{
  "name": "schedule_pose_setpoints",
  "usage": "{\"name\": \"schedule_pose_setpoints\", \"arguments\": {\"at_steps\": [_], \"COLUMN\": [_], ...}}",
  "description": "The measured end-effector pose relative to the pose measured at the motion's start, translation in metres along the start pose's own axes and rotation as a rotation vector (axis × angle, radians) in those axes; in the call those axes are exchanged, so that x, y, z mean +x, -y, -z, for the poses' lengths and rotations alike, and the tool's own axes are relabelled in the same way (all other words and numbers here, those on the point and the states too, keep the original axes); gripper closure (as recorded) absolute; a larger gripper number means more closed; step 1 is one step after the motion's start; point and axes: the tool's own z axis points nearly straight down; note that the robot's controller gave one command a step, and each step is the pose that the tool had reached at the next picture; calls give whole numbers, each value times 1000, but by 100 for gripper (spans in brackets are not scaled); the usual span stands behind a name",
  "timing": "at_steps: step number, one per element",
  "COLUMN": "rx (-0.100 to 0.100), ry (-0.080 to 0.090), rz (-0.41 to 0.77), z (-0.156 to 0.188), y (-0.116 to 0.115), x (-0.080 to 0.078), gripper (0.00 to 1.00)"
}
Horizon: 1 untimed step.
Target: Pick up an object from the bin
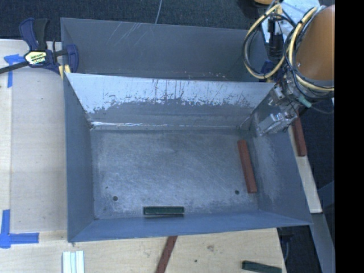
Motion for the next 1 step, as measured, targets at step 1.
{"name": "schedule_pose_setpoints", "arguments": {"at_steps": [1], "rx": [8], "ry": [-7], "rz": [238], "z": [-26], "y": [-11], "x": [-16], "gripper": [100]}}
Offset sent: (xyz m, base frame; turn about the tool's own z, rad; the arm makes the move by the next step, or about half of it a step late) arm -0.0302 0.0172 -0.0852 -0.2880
